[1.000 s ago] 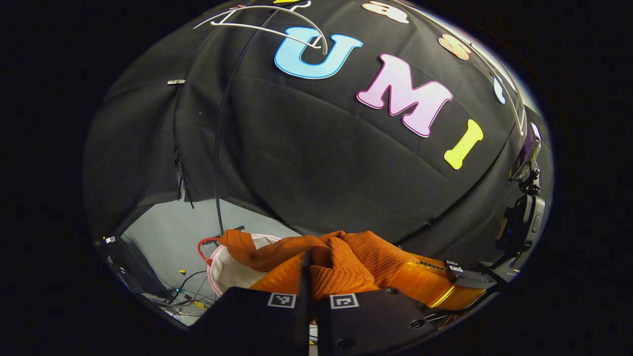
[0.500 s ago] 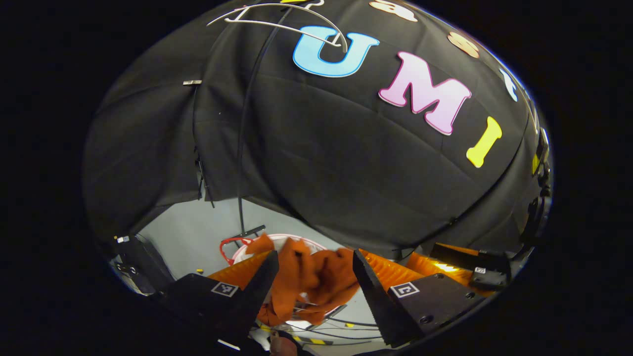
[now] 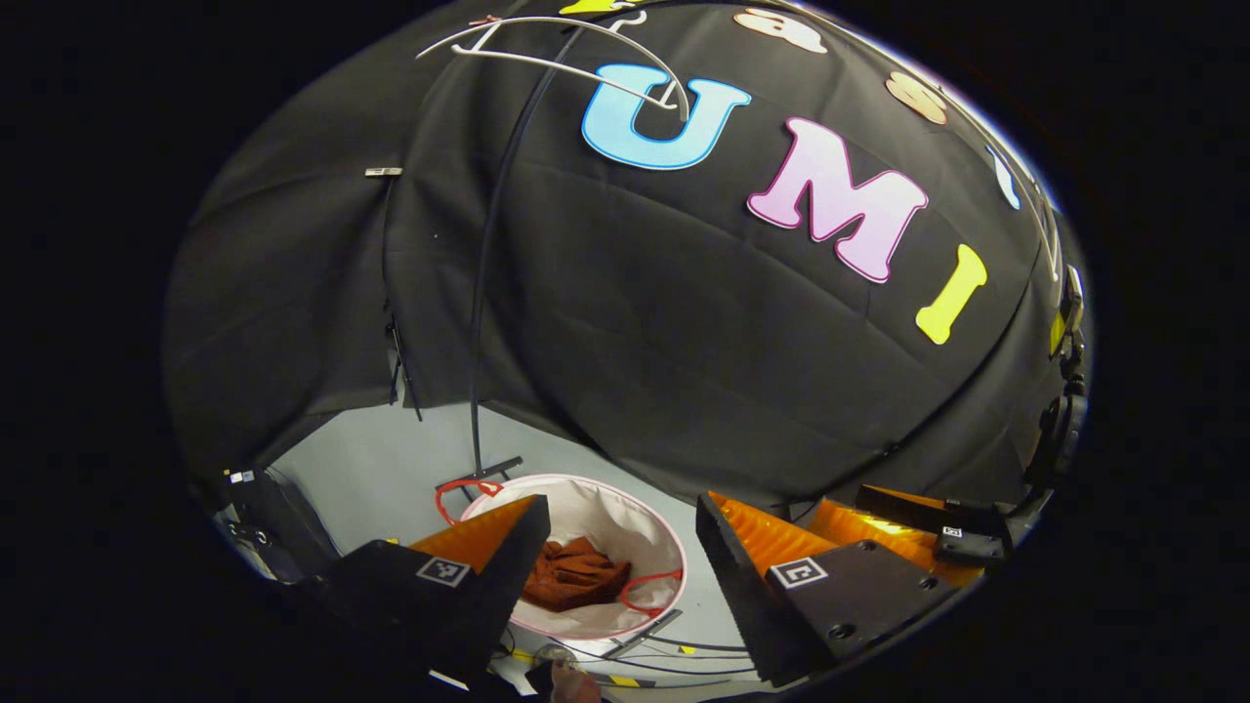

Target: Grasp the clothes on the hanger with both hands and then place them into the laundry hamper below.

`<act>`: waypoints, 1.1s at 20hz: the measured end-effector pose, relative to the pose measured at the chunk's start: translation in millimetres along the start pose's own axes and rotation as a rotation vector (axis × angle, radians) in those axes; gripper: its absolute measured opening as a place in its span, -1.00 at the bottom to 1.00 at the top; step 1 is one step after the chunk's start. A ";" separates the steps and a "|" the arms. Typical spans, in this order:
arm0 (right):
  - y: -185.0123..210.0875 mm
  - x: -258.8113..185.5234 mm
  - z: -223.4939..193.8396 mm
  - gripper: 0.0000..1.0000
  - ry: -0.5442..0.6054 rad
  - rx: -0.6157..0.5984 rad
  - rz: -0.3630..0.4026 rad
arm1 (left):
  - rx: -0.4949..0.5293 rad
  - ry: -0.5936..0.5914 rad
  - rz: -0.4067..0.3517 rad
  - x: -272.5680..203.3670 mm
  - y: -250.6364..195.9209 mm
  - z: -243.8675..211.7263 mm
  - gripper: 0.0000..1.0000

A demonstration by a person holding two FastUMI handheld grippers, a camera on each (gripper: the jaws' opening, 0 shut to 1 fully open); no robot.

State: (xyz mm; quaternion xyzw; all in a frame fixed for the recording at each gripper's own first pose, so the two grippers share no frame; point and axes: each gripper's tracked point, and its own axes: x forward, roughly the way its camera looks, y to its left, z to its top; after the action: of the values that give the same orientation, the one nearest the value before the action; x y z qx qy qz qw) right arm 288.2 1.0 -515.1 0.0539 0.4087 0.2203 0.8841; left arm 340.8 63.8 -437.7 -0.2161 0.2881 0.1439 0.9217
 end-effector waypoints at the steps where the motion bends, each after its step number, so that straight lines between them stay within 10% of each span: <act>1: 2.0 -2.2 1.5 0.97 -0.006 0.000 -0.002 | 0.003 -0.004 -0.003 -2.7 0.4 1.8 0.84; 10: 43.7 -63.4 28.5 0.97 -0.121 -0.009 -0.041 | 0.056 -0.116 -0.082 -69.5 4.8 43.6 0.91; 22: 144.3 -227.1 123.5 0.96 -0.548 -0.090 -0.164 | 0.253 -0.507 -0.303 -260.8 1.3 167.2 0.84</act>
State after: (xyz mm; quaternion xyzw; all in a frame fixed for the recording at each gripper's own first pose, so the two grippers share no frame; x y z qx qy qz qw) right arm 201.3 42.5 -235.1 0.0389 0.1473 0.1432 0.9779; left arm 211.9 108.7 -159.5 -0.0973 0.0295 0.0174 0.9947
